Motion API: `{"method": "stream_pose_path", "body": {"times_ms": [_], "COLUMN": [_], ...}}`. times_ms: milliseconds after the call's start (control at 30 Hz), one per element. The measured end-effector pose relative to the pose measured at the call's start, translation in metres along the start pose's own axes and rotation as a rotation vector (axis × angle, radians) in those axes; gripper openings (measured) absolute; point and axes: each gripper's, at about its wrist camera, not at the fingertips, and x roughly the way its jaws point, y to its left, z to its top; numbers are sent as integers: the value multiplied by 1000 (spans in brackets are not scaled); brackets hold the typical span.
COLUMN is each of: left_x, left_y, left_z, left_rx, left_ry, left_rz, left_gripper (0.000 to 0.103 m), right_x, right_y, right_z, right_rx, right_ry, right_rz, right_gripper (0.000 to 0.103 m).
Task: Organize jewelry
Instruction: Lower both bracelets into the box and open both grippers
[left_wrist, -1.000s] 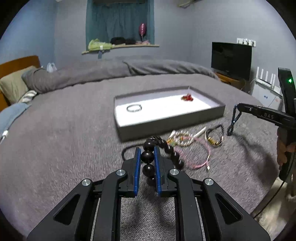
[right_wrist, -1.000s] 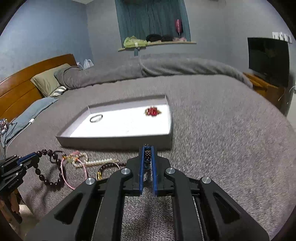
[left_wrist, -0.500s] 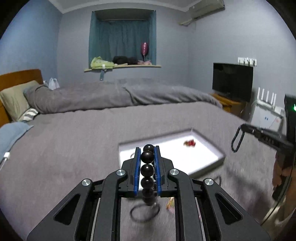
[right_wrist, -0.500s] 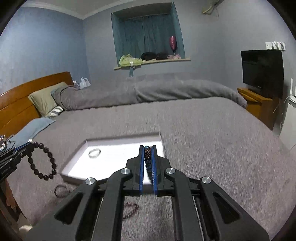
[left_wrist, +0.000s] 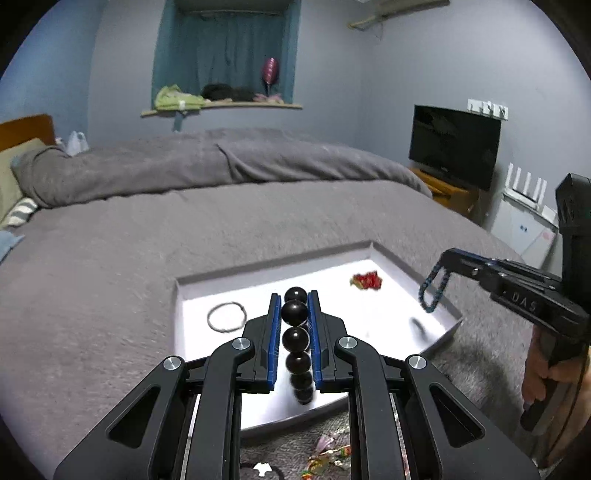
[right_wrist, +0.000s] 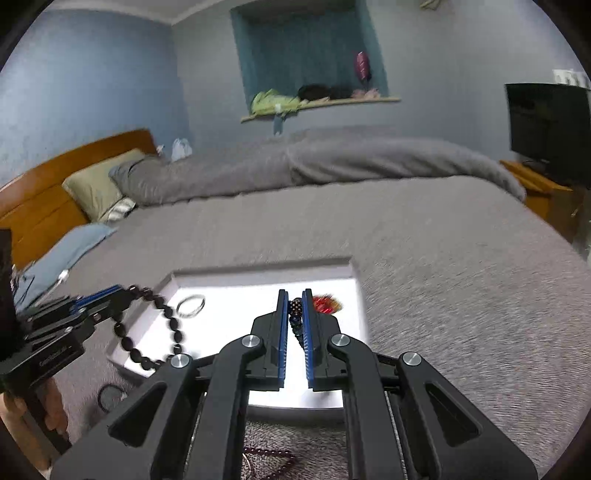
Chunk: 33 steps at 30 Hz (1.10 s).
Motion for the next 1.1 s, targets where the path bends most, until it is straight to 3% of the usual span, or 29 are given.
{"method": "stream_pose_path", "body": {"times_ms": [133,433,1100], "left_x": [10,29,46], "left_y": [17,48,49], "left_z": [-5,-20,-34], "left_rx": [-44,-89,-31], "left_ry": [39,151,246], "left_rz": [0,89,169], "left_gripper": [15,15,15], "right_x": [11,29,44], "right_y": [4,-14,-8], "right_z": [-9,-21,-37], "right_rx": [-24,3,-83], "right_ry": [43,138,185], "right_rz": [7,-44,-150], "right_gripper": [7,7,7]}}
